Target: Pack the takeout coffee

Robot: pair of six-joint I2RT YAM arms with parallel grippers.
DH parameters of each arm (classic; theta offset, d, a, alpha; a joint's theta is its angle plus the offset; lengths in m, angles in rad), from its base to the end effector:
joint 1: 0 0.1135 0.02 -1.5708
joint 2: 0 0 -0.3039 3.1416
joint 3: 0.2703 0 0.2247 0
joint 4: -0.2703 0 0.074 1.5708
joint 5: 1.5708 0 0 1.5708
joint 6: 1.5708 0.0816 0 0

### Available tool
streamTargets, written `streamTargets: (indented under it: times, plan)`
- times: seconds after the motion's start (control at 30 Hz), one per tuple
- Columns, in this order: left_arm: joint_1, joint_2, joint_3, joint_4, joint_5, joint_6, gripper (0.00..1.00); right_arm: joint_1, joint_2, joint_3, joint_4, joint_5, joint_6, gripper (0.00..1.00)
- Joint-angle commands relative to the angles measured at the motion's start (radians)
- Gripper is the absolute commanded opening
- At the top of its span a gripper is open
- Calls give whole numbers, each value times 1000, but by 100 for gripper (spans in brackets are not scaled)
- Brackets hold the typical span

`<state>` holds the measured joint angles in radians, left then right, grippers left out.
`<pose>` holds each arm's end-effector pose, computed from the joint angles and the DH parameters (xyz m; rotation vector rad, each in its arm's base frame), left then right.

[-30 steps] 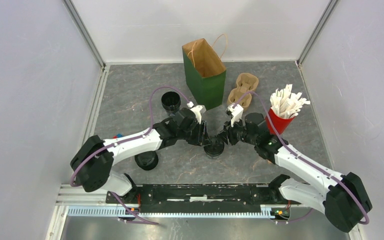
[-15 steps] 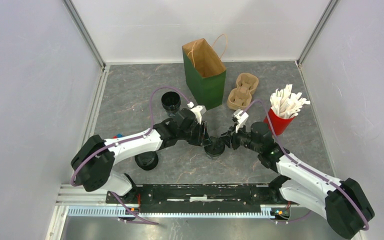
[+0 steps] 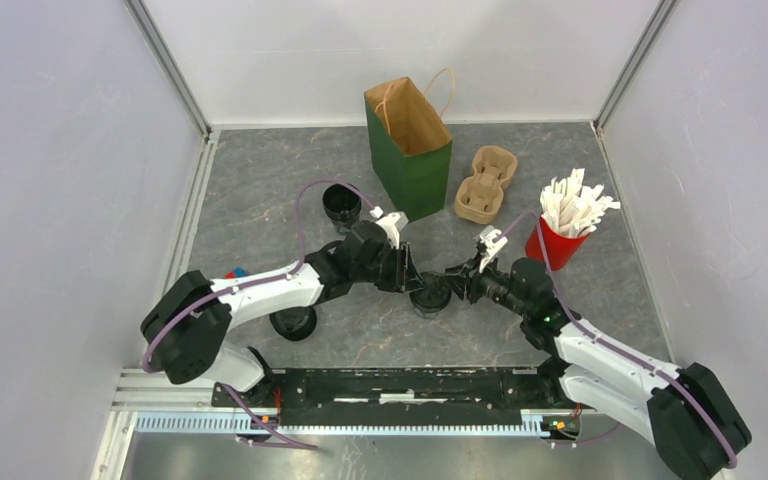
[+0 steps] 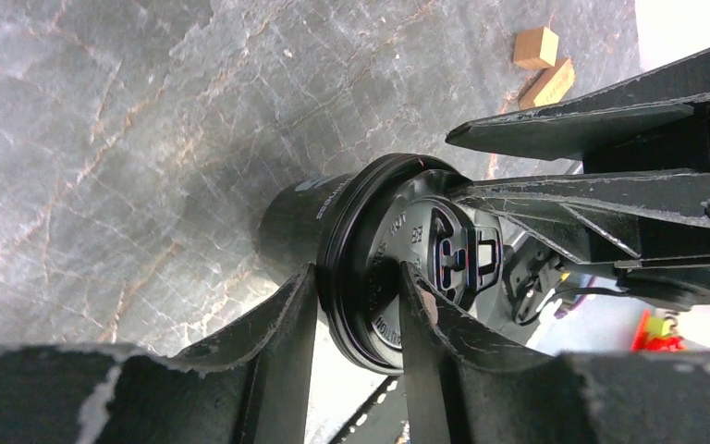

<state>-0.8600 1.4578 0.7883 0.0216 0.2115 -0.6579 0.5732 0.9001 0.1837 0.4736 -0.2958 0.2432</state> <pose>0.1928 -0.2502 0.2353 0.3707 2.3914 -1.0130 0.1395 0.1184 0.2181 -0.5230 1.8116 0.8379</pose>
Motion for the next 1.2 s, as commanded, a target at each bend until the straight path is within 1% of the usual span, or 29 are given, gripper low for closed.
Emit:
streamTargets:
  times: [0.0,0.1,0.17,0.27,0.37,0.5,0.57,0.67,0.8,0.93,1.1,1.17]
  plan:
    - [-3,28,-67,-216,-64,-100,42,-6,71,92,-304,-3,-52,32]
    - [-8,31,-74,-215,-61,-163,42,-5,79,214,-384,-12,-68,36]
    - [-14,37,-75,-213,-61,-200,42,-5,70,271,-422,-16,-68,37]
    - [-29,37,-64,-213,-67,-223,42,-5,53,322,-472,-29,-66,38]
    - [-37,28,-57,-213,-84,-236,42,-4,34,337,-516,-53,-57,37]
    - [-39,28,-60,-212,-89,-247,42,-5,14,323,-505,-91,-29,34]
    - [-40,24,-61,-212,-87,-250,42,-4,9,299,-481,-132,-2,30]
    - [-42,10,-67,-213,-89,-259,42,-4,7,252,-408,-183,34,25]
    - [-45,-4,-69,-212,-93,-268,42,-4,10,198,-363,-167,42,25]
    - [-45,-14,-82,-179,-67,-280,43,-4,39,167,-353,-154,22,25]
    - [-31,-51,-98,-50,51,-284,53,-5,40,142,-390,-103,-16,25]
    - [-15,-77,-82,-50,74,-277,56,-4,34,132,-402,-93,-27,25]
